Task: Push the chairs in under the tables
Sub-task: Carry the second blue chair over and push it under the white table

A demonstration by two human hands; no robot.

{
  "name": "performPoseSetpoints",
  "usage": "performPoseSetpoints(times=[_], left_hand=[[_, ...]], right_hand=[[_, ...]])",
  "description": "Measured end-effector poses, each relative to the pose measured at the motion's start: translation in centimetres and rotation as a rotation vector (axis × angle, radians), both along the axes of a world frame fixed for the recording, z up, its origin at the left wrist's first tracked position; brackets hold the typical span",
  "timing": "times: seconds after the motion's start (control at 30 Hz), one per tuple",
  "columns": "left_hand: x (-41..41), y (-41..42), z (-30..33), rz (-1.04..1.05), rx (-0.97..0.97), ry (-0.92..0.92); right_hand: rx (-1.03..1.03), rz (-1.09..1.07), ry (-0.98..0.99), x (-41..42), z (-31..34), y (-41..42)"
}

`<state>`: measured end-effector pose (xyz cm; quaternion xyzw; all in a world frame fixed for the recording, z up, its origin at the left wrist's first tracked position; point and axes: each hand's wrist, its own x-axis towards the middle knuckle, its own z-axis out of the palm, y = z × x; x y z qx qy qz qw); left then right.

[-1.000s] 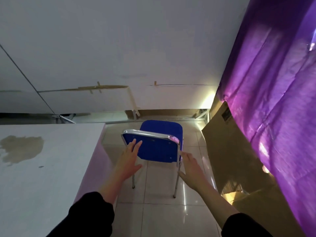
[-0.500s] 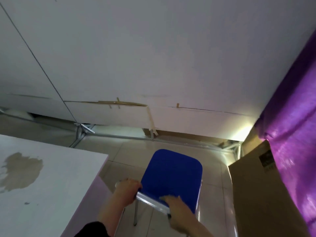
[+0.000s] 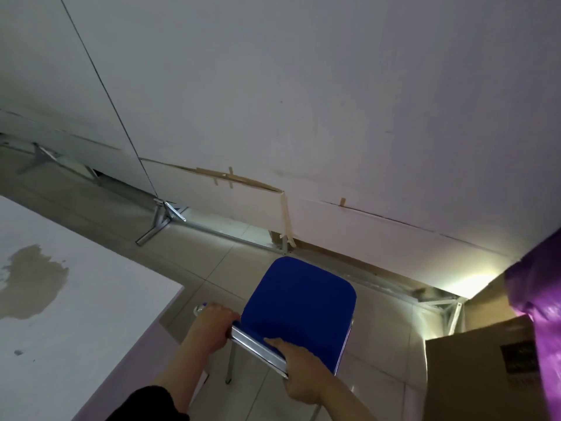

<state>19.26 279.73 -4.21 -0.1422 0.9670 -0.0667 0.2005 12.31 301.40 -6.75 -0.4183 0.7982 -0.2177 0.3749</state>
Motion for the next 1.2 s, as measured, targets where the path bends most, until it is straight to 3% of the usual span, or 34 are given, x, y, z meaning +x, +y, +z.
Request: performPoseSetpoints(times=[0.33,0.57,0.77,0.93,1.2], left_hand=[[-6.2,9.9,0.4,0.042,0.066,-0.036],[-7.0,13.0,-0.1,-0.027,0.105,0.06],[-7.0,10.7,-1.4,-0.114,0.291,0.125],[-7.8,9.5,-1.7,-0.149,0.564,0.137],[-9.0,8.0,-2.1,-0.135,0.654,0.138]], right_hand=[[0.243,0.065,0.398,-13.3,0.0,7.2],[0.349,-0.021,0.544,-14.7,-0.5,9.9],[0.141,0.087,0.366,-13.7,0.9,9.3],[-0.097,0.102,0.532,-14.2,0.2,8.9],[-0.258,0.074,0.653,-15.1,-0.5,8.1]])
